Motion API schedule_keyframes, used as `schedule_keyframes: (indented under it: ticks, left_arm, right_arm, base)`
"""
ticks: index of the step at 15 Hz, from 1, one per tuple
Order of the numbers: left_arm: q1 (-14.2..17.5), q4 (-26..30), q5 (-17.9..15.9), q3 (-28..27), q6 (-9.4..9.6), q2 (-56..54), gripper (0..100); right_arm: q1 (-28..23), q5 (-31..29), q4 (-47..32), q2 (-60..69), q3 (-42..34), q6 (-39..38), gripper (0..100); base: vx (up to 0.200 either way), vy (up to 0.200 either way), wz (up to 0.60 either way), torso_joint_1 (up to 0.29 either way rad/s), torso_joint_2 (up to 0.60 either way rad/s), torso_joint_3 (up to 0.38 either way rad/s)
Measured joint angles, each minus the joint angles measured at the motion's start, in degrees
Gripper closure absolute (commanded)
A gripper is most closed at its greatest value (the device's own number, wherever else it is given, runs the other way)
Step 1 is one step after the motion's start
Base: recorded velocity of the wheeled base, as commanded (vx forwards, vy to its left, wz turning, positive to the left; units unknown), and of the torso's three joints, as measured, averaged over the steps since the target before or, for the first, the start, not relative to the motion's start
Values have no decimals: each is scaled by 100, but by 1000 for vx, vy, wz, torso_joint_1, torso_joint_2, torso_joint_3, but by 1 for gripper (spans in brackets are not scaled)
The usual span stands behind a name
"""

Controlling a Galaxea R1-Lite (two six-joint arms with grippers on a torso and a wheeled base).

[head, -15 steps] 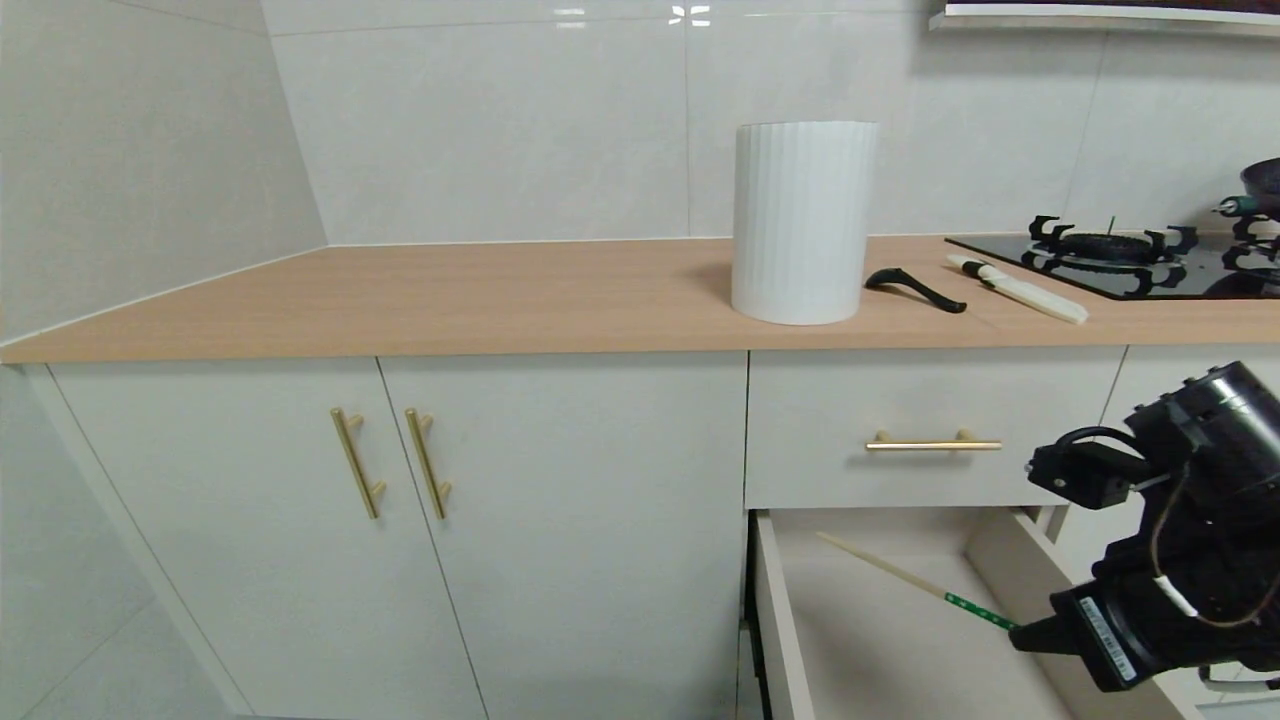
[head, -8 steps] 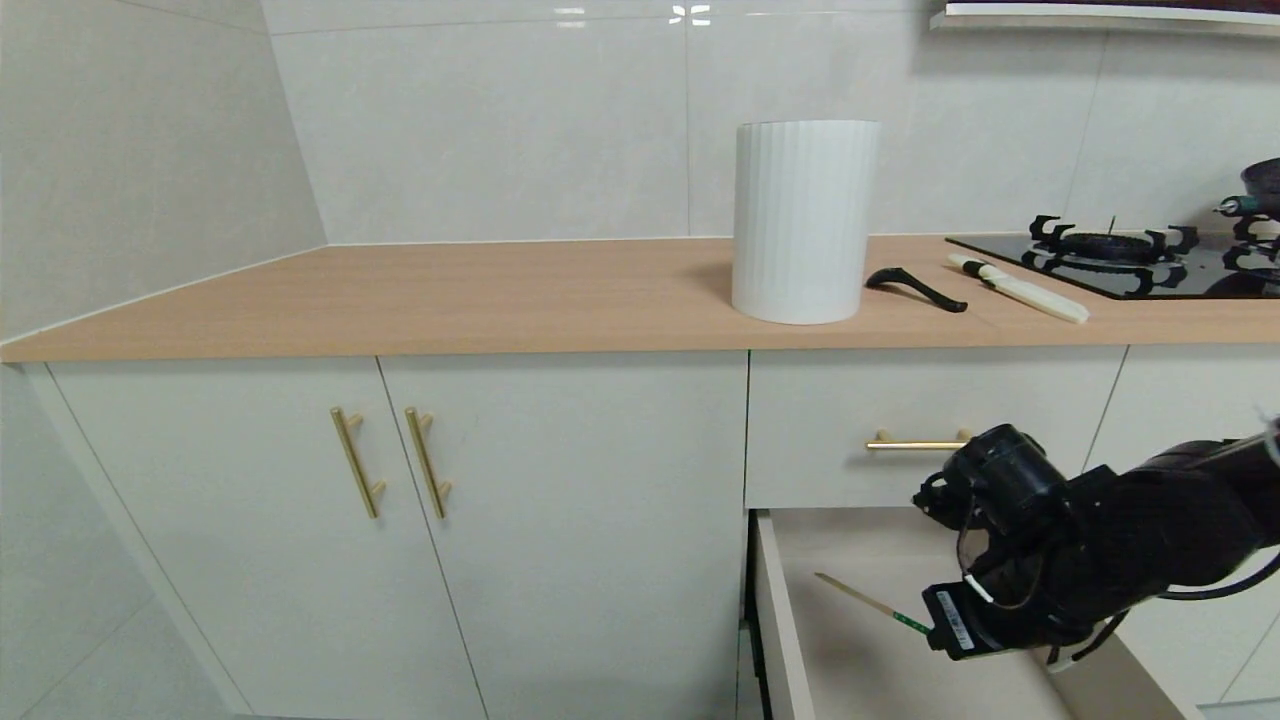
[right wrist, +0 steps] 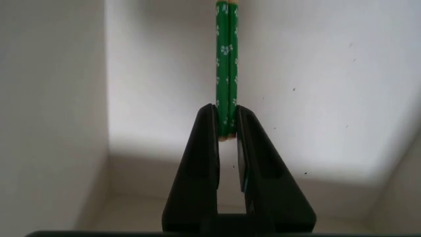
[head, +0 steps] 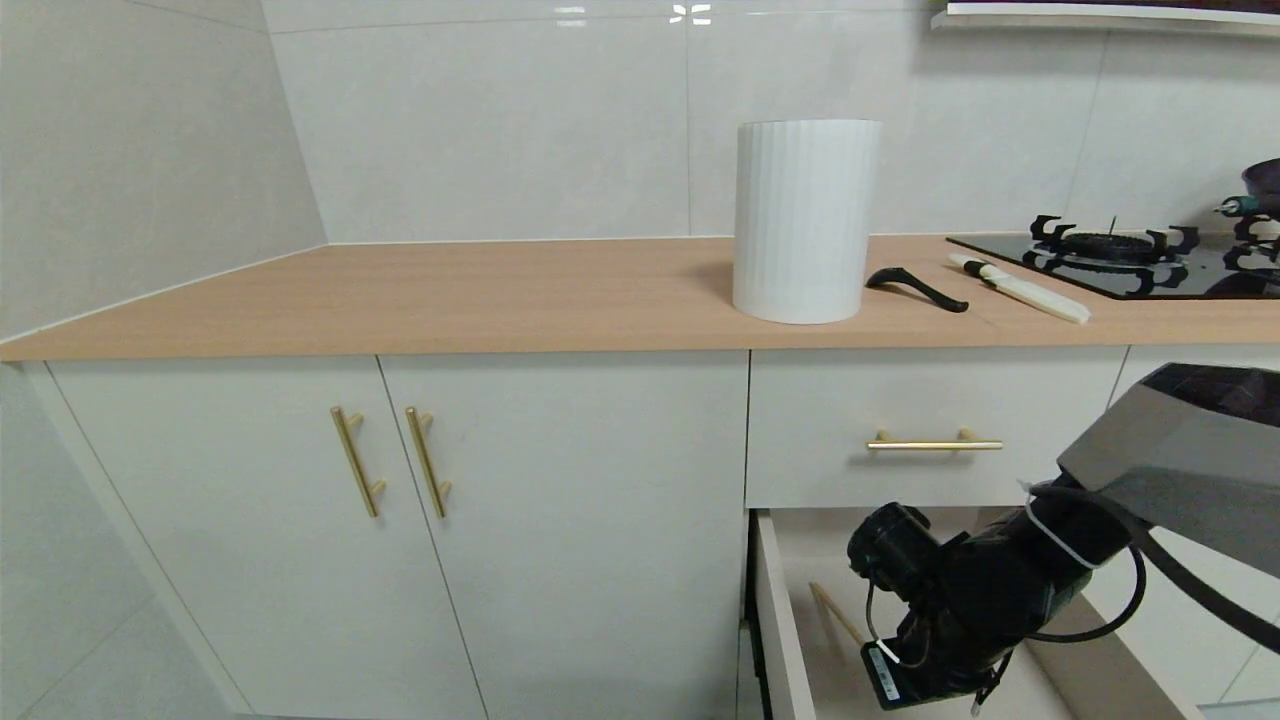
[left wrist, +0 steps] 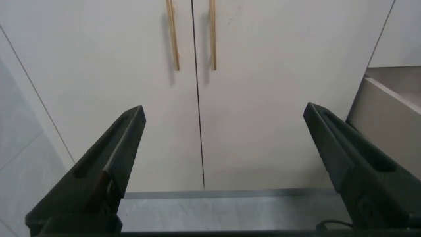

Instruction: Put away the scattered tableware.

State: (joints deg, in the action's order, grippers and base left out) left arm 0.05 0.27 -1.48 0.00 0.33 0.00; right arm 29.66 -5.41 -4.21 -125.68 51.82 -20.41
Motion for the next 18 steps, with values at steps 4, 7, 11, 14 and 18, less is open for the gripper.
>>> schedule_keyframes:
  ticks: [4,7,11,14,18]
  left_arm:
    - [2,0,-2,0,0,0,0]
    - [0,-2,-2,0,2,0,0]
    - [0,0,-2,0,0,0,0]
    - [0,-2,-2,0,0,0,0]
    - [0,-2,-2,0,0,0,0]
  right_arm:
    - [84,-5,0,-177,-28,-9,100]
    - [90,-9,0,-210,-26,-48,100]
    - [90,-13,-2,-221,-30,-61,0]
    - [90,-13,-2,-221,-32,-61,0]
    - [90,-13,-17,-144,-45,-66,0]
  base:
    - [0,0,0,0,0,0]
    - [0,0,0,0,0,0]
    - [0,0,0,0,0,0]
    - [0,0,0,0,0,0]
    - [0,0,0,0,0,0]
